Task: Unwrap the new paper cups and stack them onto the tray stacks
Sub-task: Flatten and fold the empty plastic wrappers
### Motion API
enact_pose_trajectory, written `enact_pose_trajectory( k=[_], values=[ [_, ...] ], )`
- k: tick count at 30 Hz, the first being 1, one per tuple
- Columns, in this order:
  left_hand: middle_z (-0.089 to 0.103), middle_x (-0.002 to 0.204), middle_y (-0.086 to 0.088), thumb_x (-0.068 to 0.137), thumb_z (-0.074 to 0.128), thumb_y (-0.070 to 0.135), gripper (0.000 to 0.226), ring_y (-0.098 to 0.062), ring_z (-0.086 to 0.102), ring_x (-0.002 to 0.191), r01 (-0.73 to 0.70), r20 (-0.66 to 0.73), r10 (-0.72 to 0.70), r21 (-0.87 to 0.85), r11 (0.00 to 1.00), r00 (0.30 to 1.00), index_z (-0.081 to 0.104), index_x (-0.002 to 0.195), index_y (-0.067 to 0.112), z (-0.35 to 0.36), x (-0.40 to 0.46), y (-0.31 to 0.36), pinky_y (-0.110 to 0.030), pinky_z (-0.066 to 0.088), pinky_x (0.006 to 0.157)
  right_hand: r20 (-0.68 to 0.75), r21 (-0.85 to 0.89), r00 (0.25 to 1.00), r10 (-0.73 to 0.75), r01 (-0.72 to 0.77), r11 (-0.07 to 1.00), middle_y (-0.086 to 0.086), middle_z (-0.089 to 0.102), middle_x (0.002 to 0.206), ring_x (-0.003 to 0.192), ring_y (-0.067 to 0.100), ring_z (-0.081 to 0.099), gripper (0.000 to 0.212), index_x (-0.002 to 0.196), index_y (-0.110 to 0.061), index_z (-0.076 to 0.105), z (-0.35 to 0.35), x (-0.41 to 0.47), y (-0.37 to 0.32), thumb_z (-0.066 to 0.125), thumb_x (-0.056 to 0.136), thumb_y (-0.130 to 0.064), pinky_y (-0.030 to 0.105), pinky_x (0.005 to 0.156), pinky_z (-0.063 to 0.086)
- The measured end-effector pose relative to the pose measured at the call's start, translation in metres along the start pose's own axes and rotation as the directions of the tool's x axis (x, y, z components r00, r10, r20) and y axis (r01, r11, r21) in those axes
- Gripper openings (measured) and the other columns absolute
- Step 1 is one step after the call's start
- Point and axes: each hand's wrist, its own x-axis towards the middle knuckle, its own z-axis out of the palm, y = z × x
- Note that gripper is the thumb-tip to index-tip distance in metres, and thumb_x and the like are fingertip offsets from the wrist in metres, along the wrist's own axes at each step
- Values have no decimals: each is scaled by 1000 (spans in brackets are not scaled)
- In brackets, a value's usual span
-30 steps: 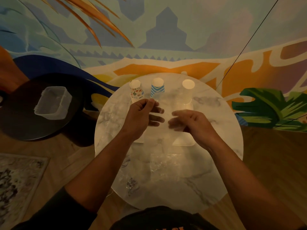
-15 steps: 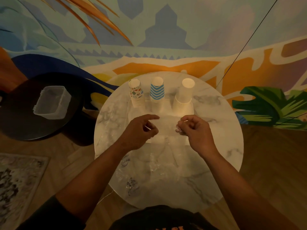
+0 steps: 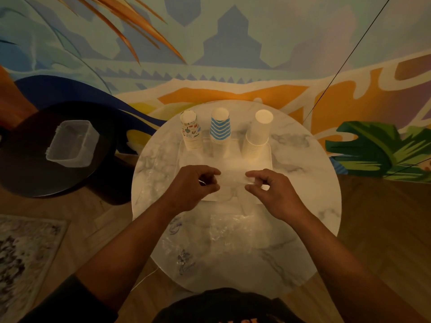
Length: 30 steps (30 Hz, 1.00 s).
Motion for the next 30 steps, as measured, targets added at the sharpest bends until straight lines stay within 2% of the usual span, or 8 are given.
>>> enact_pose_trajectory(
  k=[5, 7, 12, 16, 21, 25, 27, 30],
  values=[
    [74, 94, 4, 91, 75, 20, 7, -7, 70, 88, 25, -9, -26, -106, 994, 1000, 75, 97, 17, -3, 2, 1, -20, 57, 79, 10, 9, 1000, 17, -17, 1000, -12, 68, 98, 95, 1, 64, 12, 95, -24, 76, -3, 4, 3, 76, 89, -35, 16, 85, 45],
    [76, 96, 0, 96, 68, 19, 14, -8, 71, 90, 93, 19, -91, -207, 974, 996, 72, 103, 8, -5, 3, 5, -20, 57, 82, 17, 145, 998, 54, -56, 988, -11, 67, 107, 98, 2, 65, 17, 99, -18, 73, -1, 6, 1, 75, 89, -33, 22, 91, 47],
    [77, 94, -10, 105, 52, 21, 26, -23, 75, 85, 231, 35, -241, -441, 867, 970, 61, 111, -3, 0, 2, 20, -34, 62, 79, 308, 506, 946, 98, -250, 825, 14, 74, 113, 103, 23, 71, 48, 120, -12, 62, 13, 0, -5, 82, 79, -25, 32, 90, 56],
    [76, 106, -13, 95, 64, 28, 35, -28, 75, 92, 308, 123, -290, -560, 769, 949, 56, 120, 5, 2, -2, 19, -40, 62, 82, 270, 514, 946, 178, -298, 805, 12, 78, 96, 86, 27, 75, 21, 110, -7, 62, 25, -8, -5, 71, 92, -6, 28, 69, 55],
    [76, 103, -18, 85, 78, 13, 48, -29, 76, 88, 399, 301, -280, -484, 779, 912, 53, 127, 12, 17, -15, 8, -32, 60, 62, 109, 568, 965, 237, -256, 782, 13, 77, 93, 79, 28, 76, 16, 108, -2, 64, 30, -8, -9, 66, 97, -12, 33, 66, 56],
    [75, 80, -16, 89, 72, 0, 28, -18, 74, 64, 348, 207, -280, -495, 796, 937, 59, 114, 2, 23, -17, 10, -26, 56, 50, 270, 624, 938, 216, -342, 703, 15, 76, 107, 94, 37, 73, 30, 121, -9, 62, 30, -9, 1, 71, 94, -18, 37, 74, 56],
    [76, 79, -15, 90, 71, 0, 23, -17, 73, 63, 333, 194, -271, -497, 801, 943, 62, 111, 3, 20, -15, 10, -28, 59, 53, 358, 628, 913, 195, -390, 674, 20, 74, 111, 99, 41, 71, 37, 123, -13, 63, 27, -9, 7, 74, 89, -11, 46, 85, 55],
    [75, 105, -21, 92, 67, 2, 33, -26, 75, 89, 381, 330, -228, -538, 752, 916, 61, 124, 10, 8, -16, 7, -34, 62, 69, 326, 670, 919, 223, -391, 631, 22, 75, 106, 89, 30, 74, 32, 118, -12, 68, 25, -8, 10, 69, 89, 2, 44, 88, 59]
  ],
)
